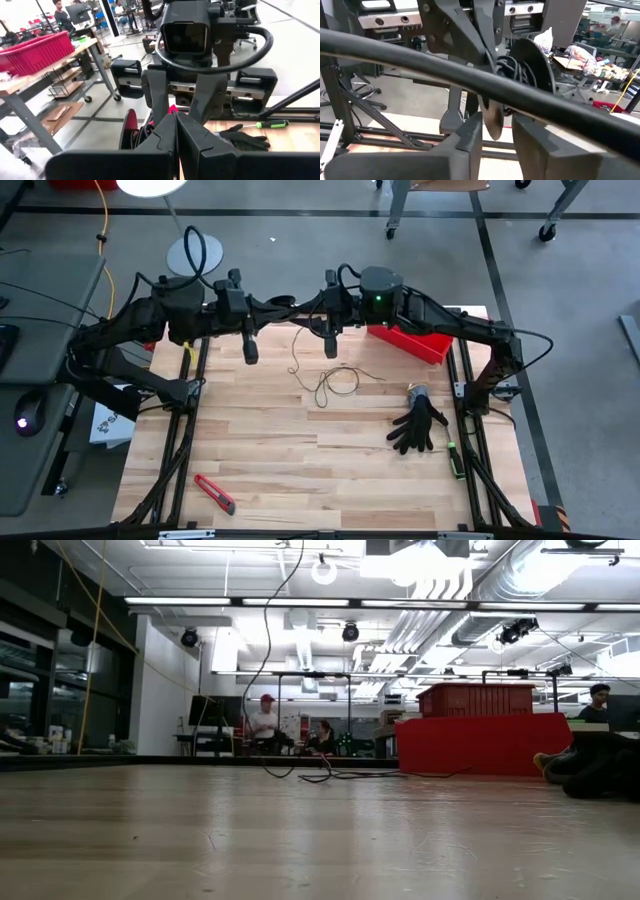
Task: Coil cords
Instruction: Coil the black wire on the spool
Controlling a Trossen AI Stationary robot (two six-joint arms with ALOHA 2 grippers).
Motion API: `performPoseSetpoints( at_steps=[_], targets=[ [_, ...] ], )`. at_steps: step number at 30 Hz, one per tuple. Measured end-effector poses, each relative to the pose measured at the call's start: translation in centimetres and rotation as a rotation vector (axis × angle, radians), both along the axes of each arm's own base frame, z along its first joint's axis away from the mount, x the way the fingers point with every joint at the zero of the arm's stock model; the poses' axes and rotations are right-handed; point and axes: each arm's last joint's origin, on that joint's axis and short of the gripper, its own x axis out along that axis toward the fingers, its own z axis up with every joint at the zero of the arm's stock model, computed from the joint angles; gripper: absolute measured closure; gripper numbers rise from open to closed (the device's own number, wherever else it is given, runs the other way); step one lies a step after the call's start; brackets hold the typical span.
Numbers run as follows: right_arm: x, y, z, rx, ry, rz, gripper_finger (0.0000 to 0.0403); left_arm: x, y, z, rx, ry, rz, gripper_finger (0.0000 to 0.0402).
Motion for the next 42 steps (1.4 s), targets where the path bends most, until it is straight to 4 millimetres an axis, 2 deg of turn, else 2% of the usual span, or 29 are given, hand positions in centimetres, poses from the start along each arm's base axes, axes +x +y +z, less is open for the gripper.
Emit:
performPoseSetpoints(
  at_steps=[4,8,13,16,24,29,36,42],
  targets=[
    [0.0,0.1,0.2,-0.015,-0.017,0.014,0.0337,0.0,0.0,0.0,-0.004,-0.003,0.0,0.0401],
    [0.1,0.3,0.2,-0.021,-0.02,0.024,0.0393,0.0,0.0,-0.1,-0.003,0.009,0.007,0.0401],
    [0.0,0.3,0.3,0.003,-0.022,0.024,0.04,-0.1,0.0,-0.1,-0.019,0.002,0.02,0.0399],
    [0.0,0.3,0.2,0.008,-0.013,0.02,0.0401,-0.5,0.0,0.0,-0.067,-0.013,0.03,0.0385],
    [-1.0,-1.0,0.9,0.007,-0.029,-0.033,0.0402,-3.6,0.1,0.2,-0.185,-0.013,0.068,0.0303],
    [-1.5,-1.7,1.6,0.066,-0.073,-0.047,0.0402,-5.1,0.0,0.2,-0.259,-0.019,0.085,0.0256],
    [-1.2,-1.4,1.8,0.088,-0.117,-0.007,0.0403,-3.6,-0.1,-0.1,-0.269,-0.075,0.026,0.0237],
    [-1.2,-1.2,2.0,0.12,-0.132,0.046,0.0403,-3.2,-0.2,0.8,-0.241,-0.163,-0.015,0.0236]
  ],
)
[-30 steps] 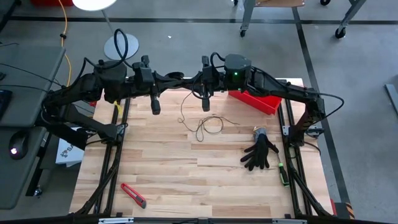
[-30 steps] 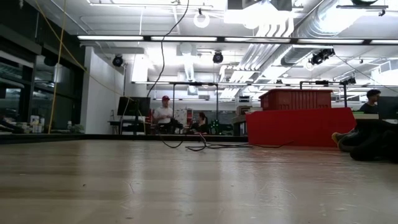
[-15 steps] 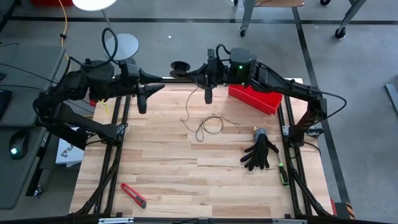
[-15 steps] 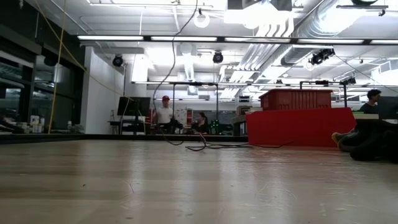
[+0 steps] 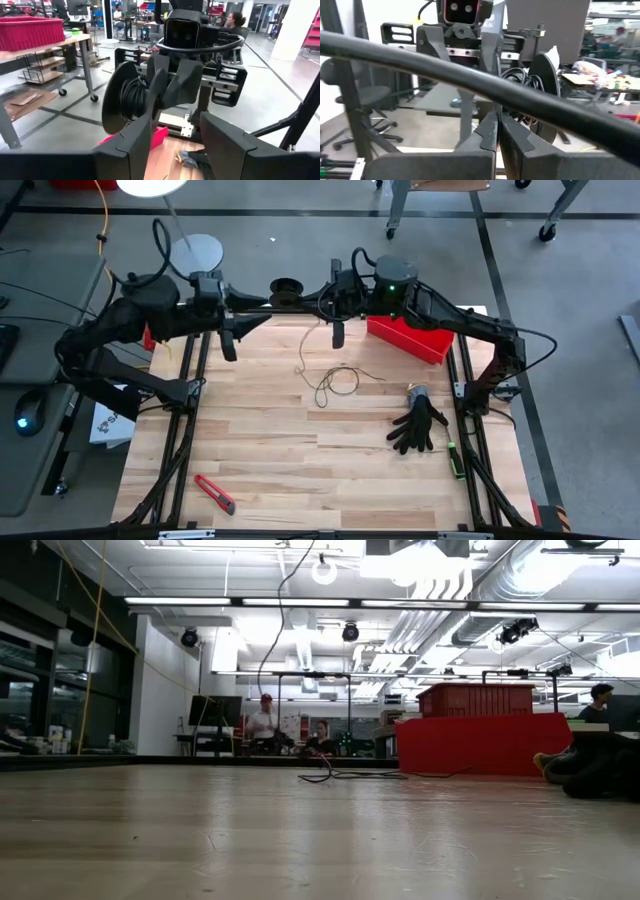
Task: Coil cords
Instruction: Coil the black wire on the spool
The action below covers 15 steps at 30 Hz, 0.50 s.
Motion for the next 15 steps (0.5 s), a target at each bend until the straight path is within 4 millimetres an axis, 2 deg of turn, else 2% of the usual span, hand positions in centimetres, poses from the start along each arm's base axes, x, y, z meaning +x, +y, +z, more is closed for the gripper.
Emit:
performPoseSetpoints(
  at_steps=[15],
  targets=[
    [-0.07,0.51,0.25,0.039,-0.015,0.102,0.0403,0.34,-0.01,-0.49,-0.028,0.034,-0.004,0.0236]
  ],
)
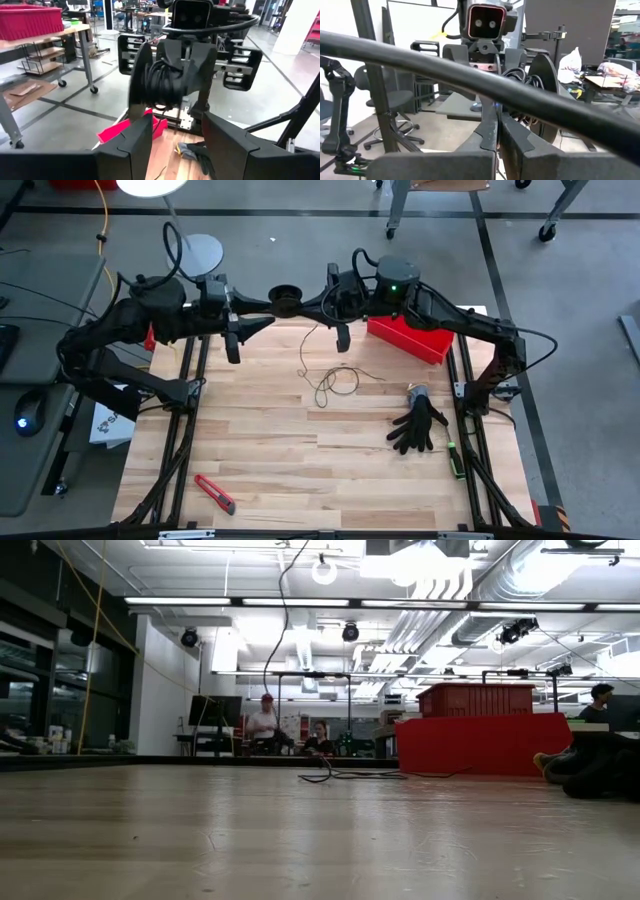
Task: Coil cords
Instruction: Coil the black wire on the spool
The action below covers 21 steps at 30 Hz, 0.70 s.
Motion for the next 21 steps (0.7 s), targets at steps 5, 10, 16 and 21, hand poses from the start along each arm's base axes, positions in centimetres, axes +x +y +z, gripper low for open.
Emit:
performPoseSetpoints(
  at_steps=[5,10,16,21],
  targets=[
    [-0.3,0.1,0.3,-0.006,-0.01,0.0,0.0403,-0.4,0.0,0.3,0.002,-0.024,0.005,0.0236],
    [-0.2,0.2,0.3,-0.007,-0.016,0.004,0.0403,0.6,-0.1,-0.1,-0.014,-0.008,-0.03,0.0236],
    [-0.2,0.2,0.3,-0.01,-0.016,0.004,0.0403,1.5,-0.1,-0.1,0.004,-0.02,-0.046,0.0238],
    [-0.2,0.2,0.3,-0.01,-0.013,0.004,0.0403,0.9,-0.1,0.1,0.005,-0.029,-0.046,0.0265]
  ],
)
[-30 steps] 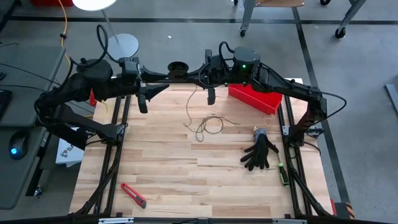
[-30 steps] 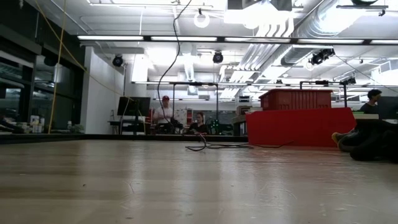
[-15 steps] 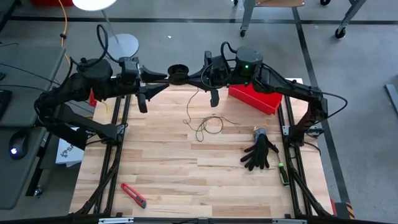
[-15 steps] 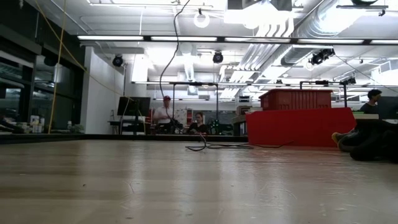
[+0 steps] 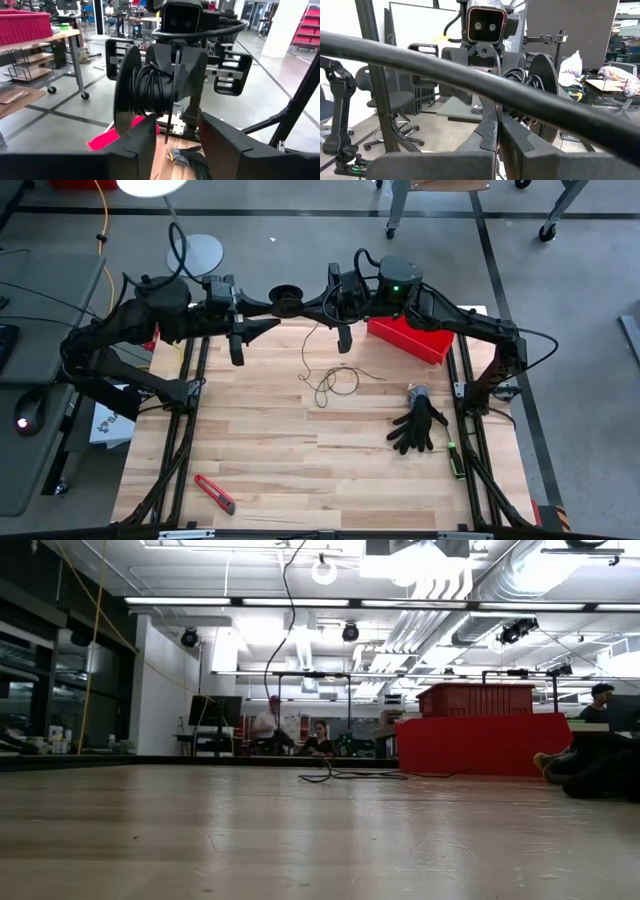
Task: Coil cords
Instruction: Coil the black wire on the spool
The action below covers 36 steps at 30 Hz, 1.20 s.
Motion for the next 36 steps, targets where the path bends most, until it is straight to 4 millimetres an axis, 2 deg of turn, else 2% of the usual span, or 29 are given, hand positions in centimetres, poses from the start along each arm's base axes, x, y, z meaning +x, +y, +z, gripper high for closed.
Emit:
performPoseSetpoints(
  at_steps=[5,10,20,23,28,31,33,36],
  targets=[
    [0.0,0.0,0.0,0.0,-0.002,0.0,0.0403,0.0,0.0,0.0,0.003,0.001,0.016,0.0313],
    [0.0,0.0,0.0,-0.005,-0.005,-0.003,0.0403,0.1,0.1,-0.1,0.005,0.005,0.018,0.0389],
    [0.0,-0.1,0.0,-0.017,-0.005,-0.029,0.0398,-0.6,0.1,0.2,-0.044,-0.022,0.042,0.04],
    [-0.1,-0.5,0.0,-0.012,0.003,-0.068,0.0372,-0.8,0.3,0.3,-0.074,-0.034,0.058,0.04],
    [-0.4,-1.3,0.1,0.054,0.007,-0.096,0.029,-1.4,0.6,0.6,-0.128,-0.07,0.067,0.0401],
    [-0.7,-1.7,0.0,0.019,0.034,-0.15,0.0245,-2.0,0.8,0.8,-0.199,-0.099,0.072,0.0401],
    [-1.2,-2.0,-0.2,-0.022,0.08,-0.192,0.0227,-3.0,0.9,1.2,-0.258,-0.142,0.074,0.0401],
    [-1.4,-2.4,-0.9,-0.008,0.154,-0.211,0.0219,-4.3,1.1,1.7,-0.325,-0.194,0.07,0.0401]
  ],
)
